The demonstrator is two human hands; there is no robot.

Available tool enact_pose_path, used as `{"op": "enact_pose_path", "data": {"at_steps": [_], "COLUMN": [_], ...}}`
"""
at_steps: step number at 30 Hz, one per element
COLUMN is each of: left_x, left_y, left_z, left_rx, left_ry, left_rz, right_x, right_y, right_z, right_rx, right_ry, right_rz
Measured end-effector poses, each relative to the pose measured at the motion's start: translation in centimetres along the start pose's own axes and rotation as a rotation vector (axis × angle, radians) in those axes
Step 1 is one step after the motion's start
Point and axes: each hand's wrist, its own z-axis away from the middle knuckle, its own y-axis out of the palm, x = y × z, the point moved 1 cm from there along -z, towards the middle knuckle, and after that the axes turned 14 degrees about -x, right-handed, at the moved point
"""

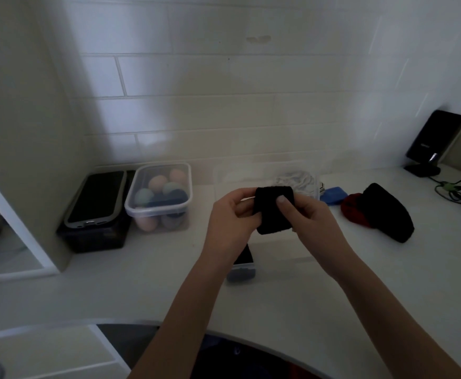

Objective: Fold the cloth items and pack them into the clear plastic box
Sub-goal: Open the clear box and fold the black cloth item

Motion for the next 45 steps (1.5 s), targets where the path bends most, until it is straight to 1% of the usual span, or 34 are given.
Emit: {"op": "enact_pose_path", "data": {"at_steps": [3,6,8,12,15,18,20,23,26,29,30,34,36,40,45], "left_x": [-0.3,-0.4,-0.5,-0.4,-0.1,-0.1,-0.4,-0.6,-0.5,-0.4,-0.4,-0.2,-0.2,-0.4,-0.5], "left_y": [0.0,0.1,0.1,0.2,0.4,0.4,0.4,0.3,0.2,0.3,0.4,0.8,1.0,1.1,1.3], "left_z": [0.2,0.5,0.6,0.5,0.5,0.1,0.0,0.1,0.3,0.5,0.5,0.5,0.7,0.9,1.2], "left_rx": [0.049,0.130,0.113,0.011,-0.046,-0.100,-0.043,0.069,0.053,0.004,-0.015,-0.040,-0.009,0.112,0.178], "left_ry": [-0.014,-0.100,-0.117,-0.116,-0.135,-0.171,-0.229,-0.326,-0.319,-0.283,-0.276,-0.277,-0.291,-0.306,-0.259], "left_rz": [0.005,0.049,0.045,0.018,0.004,0.015,0.060,0.168,0.175,0.180,0.176,0.141,0.134,0.080,0.026], "right_x": [-0.2,-0.3,-0.5,-0.3,0.1,0.4,0.7,0.6,0.5,0.3,0.2,-0.1,-0.2,-0.1,-0.5], "right_y": [-0.2,-0.2,-0.3,-0.2,-0.6,-1.1,-1.2,-1.3,-1.3,-1.1,-1.0,-0.8,-0.6,-1.0,-1.5], "right_z": [-0.2,-0.3,-0.4,-0.2,-0.1,-0.1,0.1,0.0,0.1,0.1,0.1,-0.3,-0.4,-0.6,-1.0], "right_rx": [-0.040,-0.031,-0.032,-0.032,0.066,0.221,0.276,0.276,0.284,0.249,0.225,0.104,0.049,-0.059,-0.121], "right_ry": [-0.004,-0.041,-0.026,0.021,0.028,-0.097,-0.159,-0.185,-0.213,-0.262,-0.253,-0.104,-0.086,-0.043,-0.066], "right_rz": [-0.025,0.032,0.026,-0.030,-0.113,-0.053,-0.018,-0.037,0.031,0.177,0.191,0.018,-0.010,-0.044,0.038]}}
